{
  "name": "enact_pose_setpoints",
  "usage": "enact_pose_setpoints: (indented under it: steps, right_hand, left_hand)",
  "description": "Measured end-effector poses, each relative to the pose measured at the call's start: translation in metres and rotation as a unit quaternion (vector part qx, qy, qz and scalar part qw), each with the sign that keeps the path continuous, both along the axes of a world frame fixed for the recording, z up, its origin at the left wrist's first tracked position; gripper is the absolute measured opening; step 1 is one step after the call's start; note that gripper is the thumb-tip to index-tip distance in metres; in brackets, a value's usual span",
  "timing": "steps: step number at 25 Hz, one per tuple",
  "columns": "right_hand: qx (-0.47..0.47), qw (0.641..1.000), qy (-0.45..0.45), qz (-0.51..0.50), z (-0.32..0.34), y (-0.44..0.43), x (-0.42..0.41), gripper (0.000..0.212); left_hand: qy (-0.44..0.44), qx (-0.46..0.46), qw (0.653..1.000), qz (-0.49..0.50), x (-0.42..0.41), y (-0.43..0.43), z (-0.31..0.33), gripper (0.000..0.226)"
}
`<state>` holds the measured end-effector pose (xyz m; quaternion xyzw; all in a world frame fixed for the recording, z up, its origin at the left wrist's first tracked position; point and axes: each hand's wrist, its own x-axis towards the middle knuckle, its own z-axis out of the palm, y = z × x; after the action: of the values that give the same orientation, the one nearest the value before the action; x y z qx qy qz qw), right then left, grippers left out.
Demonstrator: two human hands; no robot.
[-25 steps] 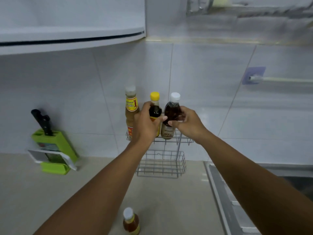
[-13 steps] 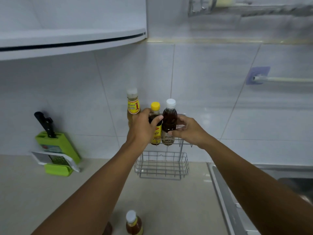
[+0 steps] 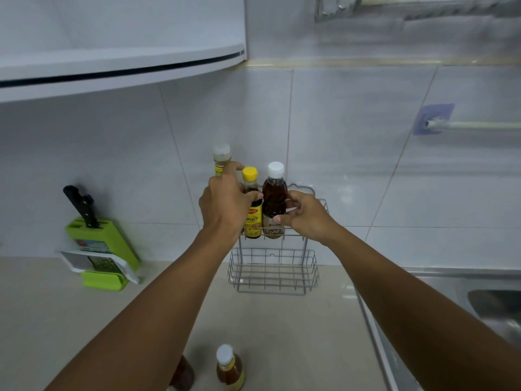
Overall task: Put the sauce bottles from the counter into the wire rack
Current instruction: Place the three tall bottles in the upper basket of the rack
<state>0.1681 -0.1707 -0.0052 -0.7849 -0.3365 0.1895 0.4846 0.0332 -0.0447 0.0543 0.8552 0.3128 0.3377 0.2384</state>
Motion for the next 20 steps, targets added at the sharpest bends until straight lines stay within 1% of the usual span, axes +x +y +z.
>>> enact_pose_setpoints:
  steps: [5,8,10,12,13,14,16,17,18,20]
  right_hand:
    - [0.013,1.0,0.018,-0.008,-0.003,-0.003,-0.004,0.056]
    - [0.014,0.999,0.036,-0.002,-0.002,-0.007,-0.008,0.064]
    - [0.016,0.999,0.038,0.002,-0.003,-0.011,-0.014,0.074]
    - [0.018,0.999,-0.018,-0.043,-0.004,-0.013,-0.022,0.085]
    - [0.038,0.994,-0.053,-0.085,-0.004,-0.013,-0.031,0.085]
    - [0.074,0.985,-0.084,-0.134,-0.004,-0.014,-0.044,0.082]
    - [0.168,0.954,-0.143,-0.204,-0.001,-0.013,-0.079,0.067]
    - [0.199,0.942,-0.176,-0.204,0.0,-0.009,-0.099,0.058]
    - [0.207,0.939,-0.208,-0.179,-0.003,-0.004,-0.12,0.05]
    - [0.179,0.946,-0.262,-0.069,-0.012,0.009,-0.153,0.034]
  left_hand:
    - [-0.05,-0.027,0.998,-0.03,-0.003,-0.001,-0.006,0.061]
    - [-0.098,-0.013,0.994,-0.054,-0.009,0.0,-0.004,0.065]
    - [-0.13,0.036,0.986,-0.095,-0.02,0.003,0.005,0.056]
    - [-0.136,0.093,0.971,-0.173,-0.04,0.008,0.016,0.036]
    - [-0.117,0.098,0.966,-0.21,-0.053,0.013,0.02,0.028]
    - [-0.085,0.09,0.964,-0.236,-0.067,0.022,0.02,0.022]
    - [-0.006,0.036,0.967,-0.253,-0.097,0.046,0.012,0.015]
    - [0.029,-0.007,0.967,-0.253,-0.114,0.06,0.003,0.015]
    - [0.062,-0.053,0.964,-0.252,-0.131,0.074,-0.009,0.017]
    - [0.137,-0.114,0.951,-0.252,-0.163,0.096,-0.038,0.028]
